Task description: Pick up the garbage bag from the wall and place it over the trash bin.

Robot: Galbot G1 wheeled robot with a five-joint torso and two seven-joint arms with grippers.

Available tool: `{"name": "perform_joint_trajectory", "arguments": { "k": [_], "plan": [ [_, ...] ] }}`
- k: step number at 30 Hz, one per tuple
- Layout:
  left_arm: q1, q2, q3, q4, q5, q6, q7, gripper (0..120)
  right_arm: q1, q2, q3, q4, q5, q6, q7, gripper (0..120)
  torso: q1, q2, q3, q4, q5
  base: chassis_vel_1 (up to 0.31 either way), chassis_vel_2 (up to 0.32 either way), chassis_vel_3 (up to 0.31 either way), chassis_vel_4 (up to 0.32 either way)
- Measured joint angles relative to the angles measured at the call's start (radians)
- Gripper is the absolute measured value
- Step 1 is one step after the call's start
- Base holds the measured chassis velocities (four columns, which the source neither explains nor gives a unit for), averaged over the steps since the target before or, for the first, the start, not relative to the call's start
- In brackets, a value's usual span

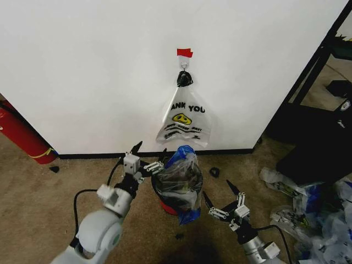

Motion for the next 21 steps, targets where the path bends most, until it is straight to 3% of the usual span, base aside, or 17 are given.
{"name": "perform_joint_trajectory", "arguments": {
  "k": [4, 12, 16, 21],
  "plan": [
    [0.026, -0.059, -0.041, -0.009, 0.057, -0.021, 0.025, 100, 0.003, 0.012, 0.000, 0.028, -0.055, -0.007, 0.116, 100, 0.000, 0.000, 0.000, -0.0002, 0.0000, 0.000, 0.000, 0.000, 0.000],
    [0.065, -0.146, -0.096, -0.015, 0.066, -0.031, 0.023, 100, 0.027, 0.056, 0.005, 0.115, -0.120, -0.062, 0.342, 100, 0.000, 0.000, 0.000, 0.0000, -0.0001, 0.000, 0.000, 0.000, 0.000],
    [0.078, -0.164, -0.102, -0.012, 0.071, -0.038, 0.020, 100, 0.060, 0.084, 0.033, 0.109, -0.144, -0.062, 0.347, 100, 0.000, 0.000, 0.000, -0.0001, 0.0000, 0.000, 0.000, 0.000, 0.000],
    [0.069, -0.174, -0.075, 0.006, 0.083, -0.038, 0.014, 100, 0.107, 0.022, 0.012, 0.095, 0.007, -0.251, 0.297, 100, 0.000, 0.000, 0.000, 0.0006, 0.0003, 0.000, 0.000, 0.000, 0.000]
  ]
}}
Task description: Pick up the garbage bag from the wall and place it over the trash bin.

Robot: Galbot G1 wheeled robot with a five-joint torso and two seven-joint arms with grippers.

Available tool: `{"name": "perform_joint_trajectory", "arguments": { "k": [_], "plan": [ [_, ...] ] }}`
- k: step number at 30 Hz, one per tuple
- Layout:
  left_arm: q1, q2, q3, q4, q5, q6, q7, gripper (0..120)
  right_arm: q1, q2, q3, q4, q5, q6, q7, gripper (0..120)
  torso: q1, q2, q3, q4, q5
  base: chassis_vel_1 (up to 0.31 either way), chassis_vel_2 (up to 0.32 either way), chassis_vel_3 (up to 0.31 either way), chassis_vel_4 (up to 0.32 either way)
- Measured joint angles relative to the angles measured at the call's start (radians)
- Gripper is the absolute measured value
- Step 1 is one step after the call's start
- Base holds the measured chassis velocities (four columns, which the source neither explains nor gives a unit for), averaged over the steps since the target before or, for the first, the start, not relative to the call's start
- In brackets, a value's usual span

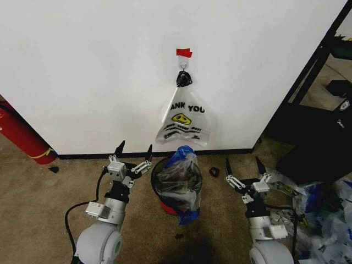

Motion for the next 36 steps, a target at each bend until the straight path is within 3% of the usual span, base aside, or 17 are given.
{"name": "perform_joint_trajectory", "arguments": {
  "k": [2, 3, 7, 10, 13, 16, 21, 29, 36],
  "plan": [
    [-0.011, 0.005, 0.016, 0.010, 0.003, 0.003, 0.000, 100, 0.004, -0.018, 0.010, -0.007, 0.019, -0.024, -0.039, 100, 0.000, 0.000, 0.000, -0.0003, -0.0002, 0.000, 0.000, 0.000, 0.000],
    [-0.019, 0.010, 0.031, 0.023, 0.012, 0.006, 0.001, 100, 0.015, -0.043, 0.018, -0.012, 0.052, -0.065, -0.086, 100, 0.000, 0.000, 0.000, -0.0020, -0.0006, 0.000, 0.000, 0.000, 0.000],
    [-0.016, 0.017, 0.043, 0.035, 0.031, 0.008, 0.003, 100, 0.082, -0.112, 0.010, 0.003, 0.222, -0.286, -0.219, 100, 0.000, 0.000, 0.000, -0.0004, -0.0004, 0.000, 0.000, 0.000, 0.000],
    [-0.016, 0.023, 0.041, 0.034, 0.031, 0.011, 0.002, 100, 0.112, -0.131, 0.009, 0.000, 0.265, -0.359, -0.283, 100, 0.000, 0.000, 0.000, -0.0002, -0.0004, 0.000, 0.000, 0.000, 0.000],
    [-0.020, 0.035, 0.036, 0.024, 0.029, 0.021, 0.001, 100, 0.186, -0.176, -0.007, -0.033, 0.361, -0.503, -0.368, 100, 0.000, 0.000, 0.000, -0.0005, -0.0002, 0.000, 0.000, 0.000, 0.000],
    [-0.021, 0.039, 0.036, 0.016, 0.026, 0.029, -0.001, 100, 0.256, -0.205, -0.058, -0.066, 0.450, -0.627, -0.329, 100, 0.000, 0.000, 0.000, -0.0005, -0.0003, 0.000, 0.000, 0.000, 0.000],
    [-0.023, 0.039, 0.038, 0.015, 0.026, 0.034, -0.002, 100, 0.346, -0.205, -0.126, -0.128, 0.526, -0.729, -0.263, 100, 0.000, 0.000, 0.000, -0.0005, -0.0005, 0.000, 0.000, 0.000, 0.000],
    [-0.023, 0.037, 0.043, 0.020, 0.019, 0.048, -0.016, 100, 0.451, -0.155, -0.229, -0.243, 0.520, -0.815, -0.162, 100, 0.000, 0.000, 0.000, -0.0005, -0.0003, 0.000, 0.000, 0.000, 0.000],
    [-0.025, 0.035, 0.042, 0.033, 0.021, 0.049, -0.028, 100, 0.485, -0.132, -0.247, -0.268, 0.533, -0.876, -0.105, 99, 0.000, 0.000, 0.000, -0.0006, -0.0004, 0.000, 0.000, 0.000, 0.000]
  ]
}}
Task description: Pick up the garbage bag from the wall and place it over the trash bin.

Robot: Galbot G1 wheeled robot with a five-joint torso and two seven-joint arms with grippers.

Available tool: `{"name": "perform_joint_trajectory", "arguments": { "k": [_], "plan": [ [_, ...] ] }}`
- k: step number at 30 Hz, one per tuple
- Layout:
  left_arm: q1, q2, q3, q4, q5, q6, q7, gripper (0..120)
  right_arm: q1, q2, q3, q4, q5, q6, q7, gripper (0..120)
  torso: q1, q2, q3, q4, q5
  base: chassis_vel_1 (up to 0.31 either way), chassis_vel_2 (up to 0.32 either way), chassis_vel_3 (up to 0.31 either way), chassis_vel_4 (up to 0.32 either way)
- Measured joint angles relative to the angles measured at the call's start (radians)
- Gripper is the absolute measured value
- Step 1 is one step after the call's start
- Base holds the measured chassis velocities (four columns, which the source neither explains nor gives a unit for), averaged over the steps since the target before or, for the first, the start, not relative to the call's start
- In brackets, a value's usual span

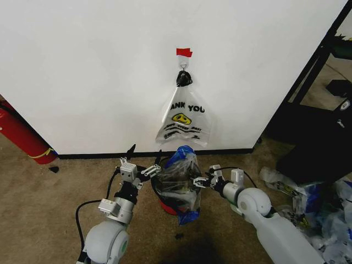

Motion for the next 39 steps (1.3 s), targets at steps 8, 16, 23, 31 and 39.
{"name": "perform_joint_trajectory", "arguments": {
  "k": [8, 16, 23, 31, 39],
  "plan": [
    [-0.007, 0.002, 0.002, 0.006, 0.001, 0.002, -0.006, 100, 0.000, 0.004, 0.010, 0.000, 0.040, -0.058, 0.047, 70, 0.000, 0.000, 0.000, 0.0000, 0.0000, 0.000, 0.000, 0.000, 0.000],
    [-0.008, 0.012, 0.001, 0.011, 0.003, 0.002, -0.013, 100, -0.035, 0.011, 0.037, 0.027, 0.045, -0.076, 0.091, 41, 0.000, 0.000, 0.000, 0.0001, 0.0000, 0.000, 0.000, 0.000, 0.000],
    [-0.007, 0.020, -0.003, 0.007, 0.002, -0.001, -0.025, 100, -0.085, 0.012, 0.048, 0.067, 0.046, -0.004, 0.152, 22, 0.000, 0.000, 0.000, 0.0001, 0.0000, 0.000, 0.000, 0.000, 0.000],
    [-0.009, 0.037, -0.003, 0.010, 0.005, -0.020, -0.031, 100, -0.243, 0.032, 0.049, 0.155, 0.050, 0.152, 0.270, 0, 0.000, 0.000, 0.000, -0.0002, -0.0004, 0.000, 0.000, 0.000, 0.000],
    [-0.013, 0.057, -0.003, -0.003, 0.004, -0.020, -0.031, 100, -0.328, 0.036, 0.080, 0.177, 0.085, 0.177, 0.240, 0, 0.000, 0.000, 0.000, -0.0003, -0.0003, 0.000, 0.000, 0.000, 0.000]
  ]
}}
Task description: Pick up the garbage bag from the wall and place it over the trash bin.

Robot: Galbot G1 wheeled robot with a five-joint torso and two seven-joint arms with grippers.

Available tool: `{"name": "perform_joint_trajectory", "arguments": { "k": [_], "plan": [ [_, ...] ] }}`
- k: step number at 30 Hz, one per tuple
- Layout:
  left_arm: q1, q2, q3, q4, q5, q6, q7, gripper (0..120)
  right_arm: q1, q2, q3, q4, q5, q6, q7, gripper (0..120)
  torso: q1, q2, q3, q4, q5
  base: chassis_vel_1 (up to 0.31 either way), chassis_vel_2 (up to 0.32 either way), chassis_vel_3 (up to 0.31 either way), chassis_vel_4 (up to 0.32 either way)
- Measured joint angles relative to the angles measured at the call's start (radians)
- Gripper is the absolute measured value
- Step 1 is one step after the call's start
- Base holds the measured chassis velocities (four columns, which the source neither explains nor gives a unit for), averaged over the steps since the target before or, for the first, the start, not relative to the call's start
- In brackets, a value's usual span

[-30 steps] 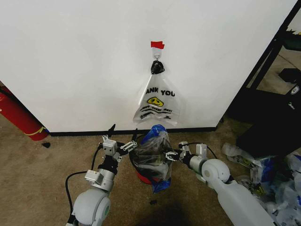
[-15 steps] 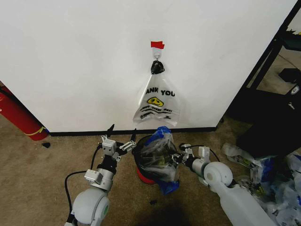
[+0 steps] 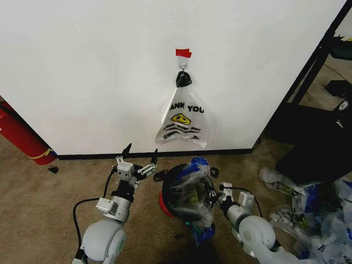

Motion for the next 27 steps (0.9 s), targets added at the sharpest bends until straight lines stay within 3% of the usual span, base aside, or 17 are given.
{"name": "perform_joint_trajectory", "arguments": {
  "k": [5, 7, 12, 17, 27],
  "plan": [
    [0.003, 0.020, 0.006, -0.024, -0.005, -0.001, 0.013, 100, -0.033, 0.009, -0.005, 0.052, 0.015, 0.185, -0.075, 0, 0.000, 0.000, 0.000, 0.0006, 0.0004, 0.000, 0.000, 0.000, 0.000],
    [0.005, 0.027, 0.010, -0.030, -0.012, -0.005, 0.025, 100, -0.037, 0.011, -0.003, 0.071, 0.016, 0.210, -0.084, 0, 0.000, 0.000, 0.000, 0.0006, 0.0004, 0.000, 0.000, 0.000, 0.000],
    [0.012, 0.078, 0.024, -0.043, -0.049, -0.074, 0.185, 100, -0.055, 0.014, 0.019, 0.142, -0.077, 0.314, -0.137, 0, 0.000, 0.000, 0.000, 0.0006, 0.0004, 0.000, 0.000, 0.000, 0.000],
    [-0.009, 0.116, 0.021, 0.000, 0.068, -0.162, 0.336, 100, -0.083, -0.003, 0.034, 0.173, -0.164, 0.342, -0.148, 0, 0.000, 0.000, 0.000, 0.0003, 0.0004, 0.000, 0.000, 0.000, 0.000],
    [-0.049, 0.091, 0.048, 0.060, 0.278, -0.217, 0.353, 100, -0.111, -0.003, 0.012, 0.188, -0.305, 0.385, -0.137, 0, 0.000, 0.000, 0.000, 0.0003, 0.0003, 0.000, 0.000, 0.000, 0.000]
  ]
}}
